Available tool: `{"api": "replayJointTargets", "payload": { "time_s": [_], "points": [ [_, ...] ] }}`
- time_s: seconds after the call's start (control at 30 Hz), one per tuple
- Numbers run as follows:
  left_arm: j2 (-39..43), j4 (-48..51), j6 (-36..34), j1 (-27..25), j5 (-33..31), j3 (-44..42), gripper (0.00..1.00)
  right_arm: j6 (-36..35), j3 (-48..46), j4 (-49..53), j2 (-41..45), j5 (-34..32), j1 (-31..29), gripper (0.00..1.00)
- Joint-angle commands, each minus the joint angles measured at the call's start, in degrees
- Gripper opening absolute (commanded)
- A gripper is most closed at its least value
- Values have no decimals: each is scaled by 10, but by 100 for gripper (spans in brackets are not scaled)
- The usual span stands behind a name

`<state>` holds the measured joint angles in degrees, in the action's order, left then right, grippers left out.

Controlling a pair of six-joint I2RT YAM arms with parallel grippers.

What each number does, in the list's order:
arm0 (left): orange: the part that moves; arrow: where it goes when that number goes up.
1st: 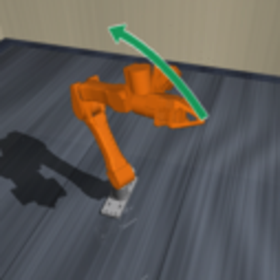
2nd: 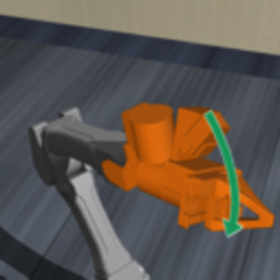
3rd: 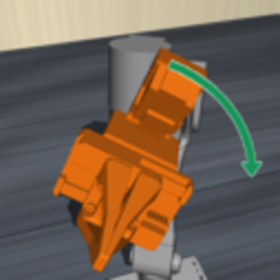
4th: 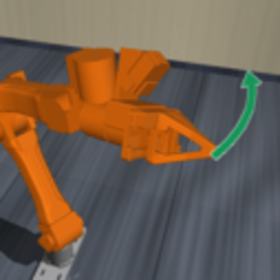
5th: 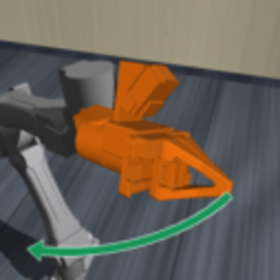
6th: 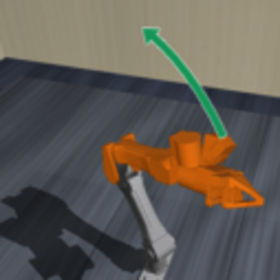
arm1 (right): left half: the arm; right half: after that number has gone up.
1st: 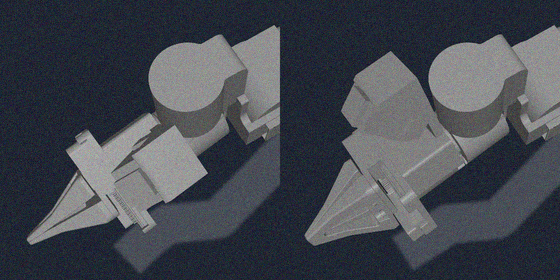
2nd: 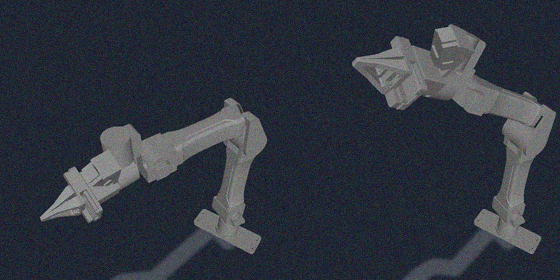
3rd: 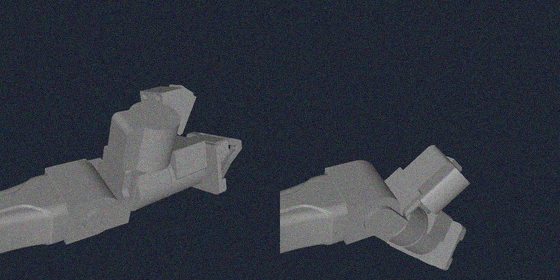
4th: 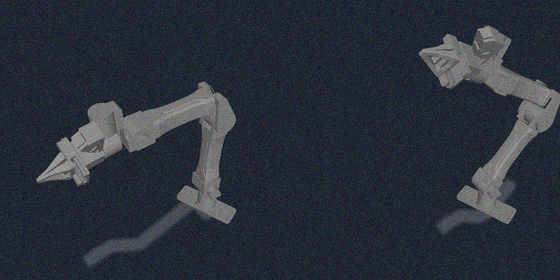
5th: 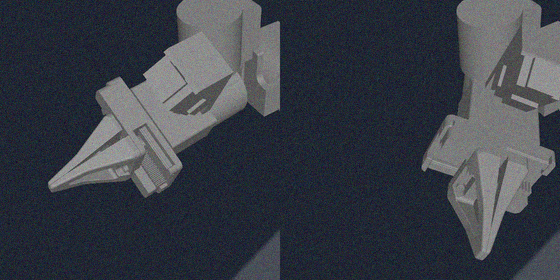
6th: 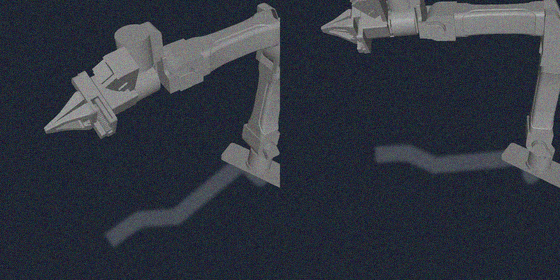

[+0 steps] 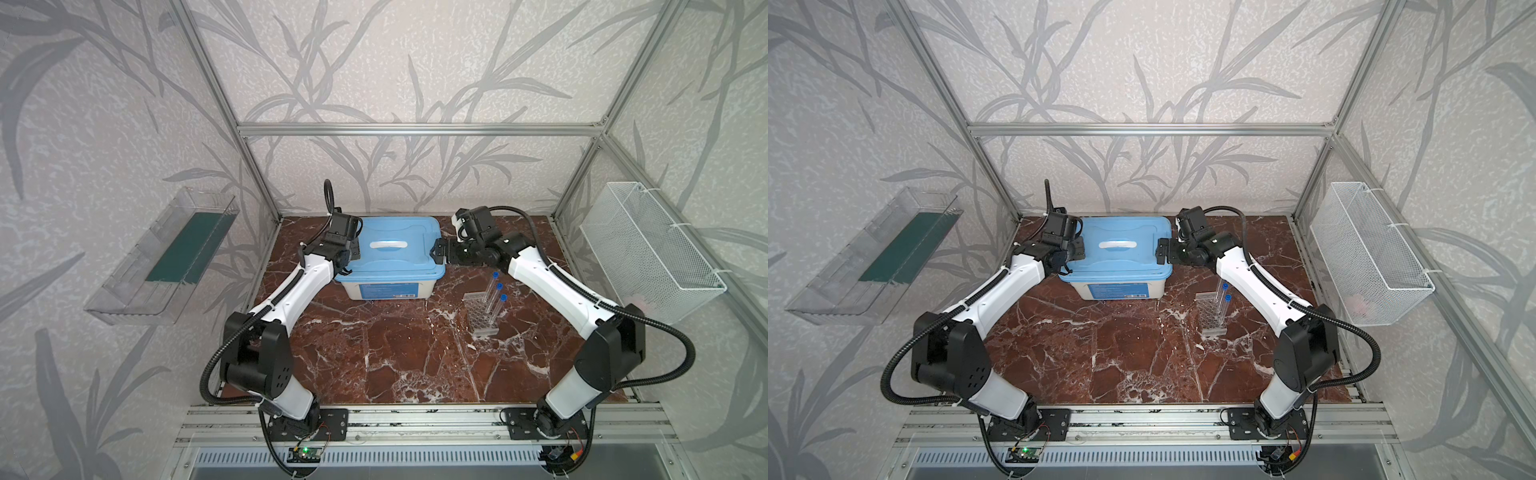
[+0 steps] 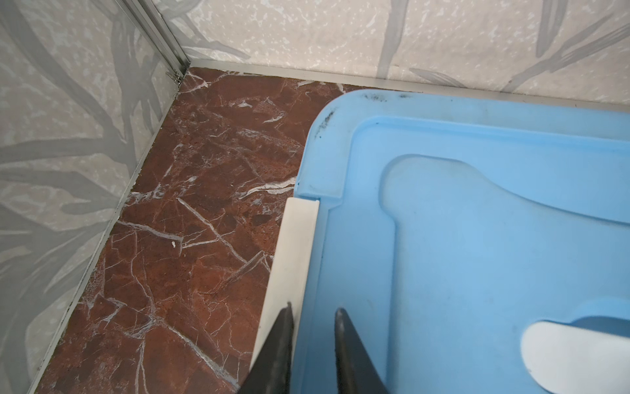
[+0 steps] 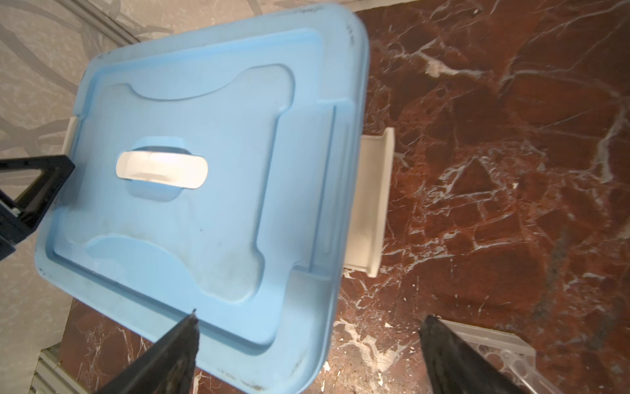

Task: Organize the chemistry lab equipment
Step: 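Press the blue lid down onto the tub rim with both grippers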

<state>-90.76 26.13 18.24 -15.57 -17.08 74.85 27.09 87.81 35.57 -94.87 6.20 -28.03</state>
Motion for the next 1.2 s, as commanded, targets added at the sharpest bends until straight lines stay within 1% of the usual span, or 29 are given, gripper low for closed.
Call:
{"api": "replayJointTargets", "payload": {
  "time_s": [0.0,0.07,0.2,0.3,0.4,0.53,0.63,0.73,0.83,1.03,1.13,1.17],
  "points": [
    [-6,72,20,-6,44,-11,24,-23,1,-5,-8,54,27,99],
    [0,74,21,-6,47,-11,24,-29,-1,-17,-20,83,41,99],
    [18,41,32,-2,61,-37,25,-43,18,-25,-65,131,44,99],
    [17,38,34,-1,69,-41,25,-33,22,-49,-89,173,44,99],
    [16,39,35,0,74,-40,25,-28,29,-45,-107,180,43,97],
    [18,33,35,0,81,-44,25,-19,17,-73,-108,195,43,95],
    [17,25,37,0,103,-44,24,-12,1,-107,-94,217,41,89],
    [13,21,38,0,113,-43,24,-11,-8,-115,-76,205,35,82],
    [13,18,42,0,126,-45,24,-17,-4,-97,-65,178,24,75],
    [13,2,44,0,150,-54,25,-42,16,-57,-54,94,-14,65],
    [12,-1,47,-1,160,-57,25,-49,34,-38,-63,70,-29,60],
    [11,-3,49,-1,164,-58,24,-52,41,-32,-67,62,-34,57]
  ]
}}
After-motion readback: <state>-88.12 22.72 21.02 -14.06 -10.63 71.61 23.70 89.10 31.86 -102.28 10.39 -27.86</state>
